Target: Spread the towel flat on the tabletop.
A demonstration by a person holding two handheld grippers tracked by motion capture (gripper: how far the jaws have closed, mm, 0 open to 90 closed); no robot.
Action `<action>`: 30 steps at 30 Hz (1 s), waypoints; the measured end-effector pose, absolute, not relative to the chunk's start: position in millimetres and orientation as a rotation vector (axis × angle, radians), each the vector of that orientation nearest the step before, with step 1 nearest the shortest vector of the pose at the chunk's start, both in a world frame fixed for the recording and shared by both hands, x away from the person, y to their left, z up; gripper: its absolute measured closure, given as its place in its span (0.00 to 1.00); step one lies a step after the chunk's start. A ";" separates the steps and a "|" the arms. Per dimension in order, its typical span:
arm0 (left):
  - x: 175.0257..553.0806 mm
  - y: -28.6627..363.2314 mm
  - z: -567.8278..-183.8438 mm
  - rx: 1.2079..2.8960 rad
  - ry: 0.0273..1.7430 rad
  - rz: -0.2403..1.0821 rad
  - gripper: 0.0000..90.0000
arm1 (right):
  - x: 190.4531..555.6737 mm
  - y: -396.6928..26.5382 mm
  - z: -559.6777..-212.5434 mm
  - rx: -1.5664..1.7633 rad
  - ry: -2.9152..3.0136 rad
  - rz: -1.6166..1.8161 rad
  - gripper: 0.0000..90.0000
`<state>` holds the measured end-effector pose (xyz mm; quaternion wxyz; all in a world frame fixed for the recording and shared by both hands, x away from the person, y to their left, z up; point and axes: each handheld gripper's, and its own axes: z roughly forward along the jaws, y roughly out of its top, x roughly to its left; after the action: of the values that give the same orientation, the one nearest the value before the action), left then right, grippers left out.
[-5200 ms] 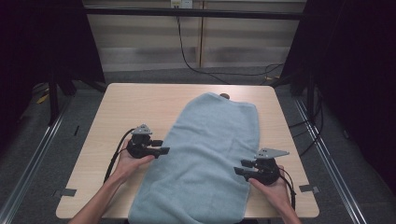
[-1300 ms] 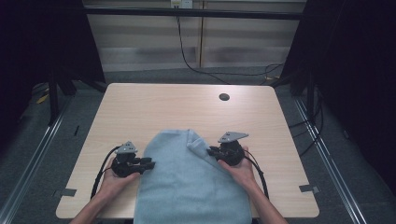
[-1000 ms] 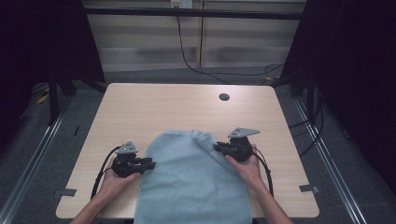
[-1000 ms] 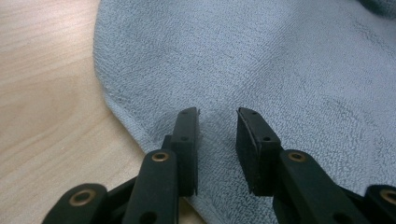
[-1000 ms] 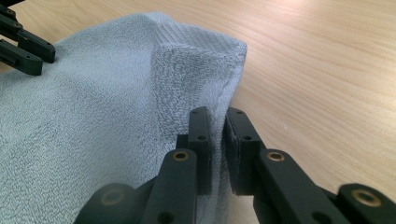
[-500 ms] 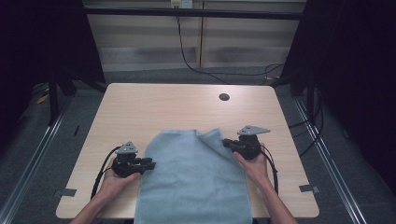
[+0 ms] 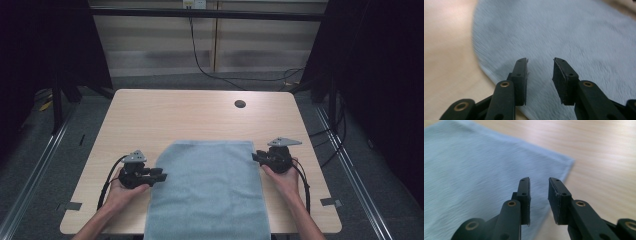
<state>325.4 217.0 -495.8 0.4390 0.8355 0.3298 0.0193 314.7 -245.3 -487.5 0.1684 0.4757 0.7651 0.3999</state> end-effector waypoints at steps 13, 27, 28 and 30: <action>392.4 206.0 -507.1 2.023 0.983 0.148 0.84 | 287.9 -220.9 -504.3 1.249 2.347 1.123 0.78; 344.6 144.5 -470.3 2.090 0.622 0.086 0.83 | 288.3 -220.0 -505.8 1.238 2.344 1.115 0.90; 340.1 142.0 -467.9 2.086 0.602 0.091 0.80 | 288.0 -219.8 -505.8 1.242 2.343 1.115 0.90; 342.4 143.9 -465.9 2.064 0.619 0.089 0.76 | 287.7 -219.5 -505.8 1.240 2.343 1.117 0.90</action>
<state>342.4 143.9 -465.9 0.4730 0.8432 0.2529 0.0363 287.7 -219.5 -505.8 0.1320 0.4272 0.8074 0.3849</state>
